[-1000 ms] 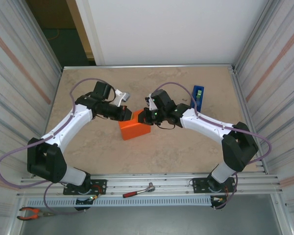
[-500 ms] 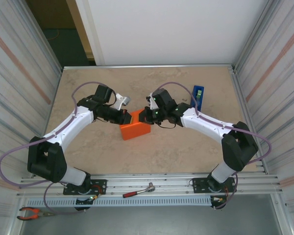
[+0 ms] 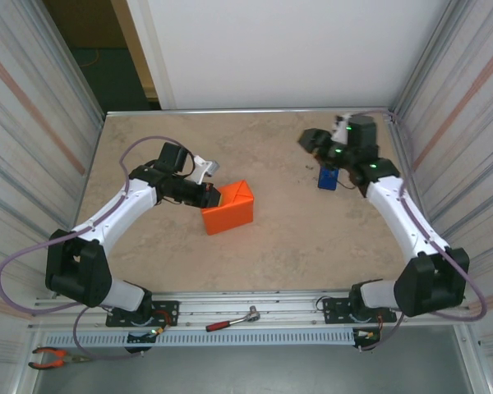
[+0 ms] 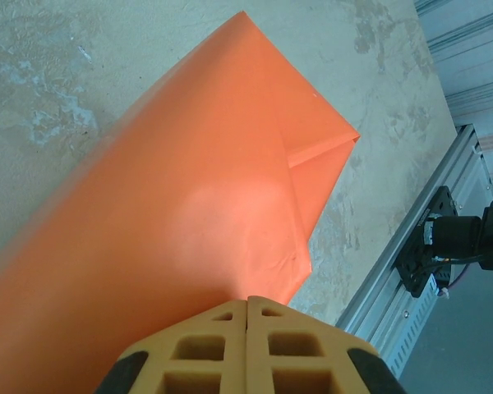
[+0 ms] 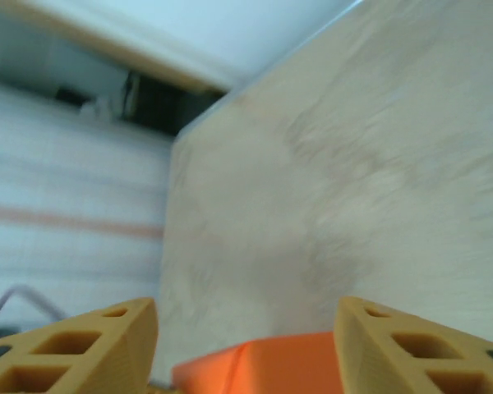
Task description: Wrap the gift box in paper
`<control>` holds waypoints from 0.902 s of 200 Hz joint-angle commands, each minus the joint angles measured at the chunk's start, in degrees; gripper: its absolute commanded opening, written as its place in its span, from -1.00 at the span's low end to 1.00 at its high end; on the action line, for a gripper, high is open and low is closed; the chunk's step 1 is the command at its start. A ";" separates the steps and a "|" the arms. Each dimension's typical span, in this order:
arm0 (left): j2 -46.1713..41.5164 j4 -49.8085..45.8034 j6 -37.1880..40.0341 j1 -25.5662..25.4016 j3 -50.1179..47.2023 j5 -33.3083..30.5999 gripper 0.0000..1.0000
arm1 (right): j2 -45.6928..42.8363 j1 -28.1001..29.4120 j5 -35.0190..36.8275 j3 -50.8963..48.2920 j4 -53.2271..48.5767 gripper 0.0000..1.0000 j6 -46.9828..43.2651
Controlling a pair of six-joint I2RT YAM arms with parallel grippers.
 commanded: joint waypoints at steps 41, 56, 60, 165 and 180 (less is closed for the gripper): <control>1.36 -1.85 2.01 -0.74 -3.25 -4.84 -1.00 | 3.73 -19.19 -6.64 -7.21 -2.45 0.31 -5.30; 1.42 -1.67 2.02 -0.70 -3.55 -4.82 -1.00 | 6.75 -20.79 -8.34 -6.47 -2.03 0.31 -6.36; 1.35 -1.70 2.02 -0.70 -3.56 -4.84 -1.00 | 7.50 -21.05 -8.67 -6.13 -1.98 0.30 -6.75; 1.76 -1.01 2.53 -1.04 -4.40 -6.11 -1.00 | 25.65 -21.96 -14.58 0.56 1.46 -0.08 -11.01; 1.34 -1.01 2.75 -1.22 -4.68 -7.28 -1.00 | 26.92 -21.82 -14.87 1.22 1.96 -0.11 -10.92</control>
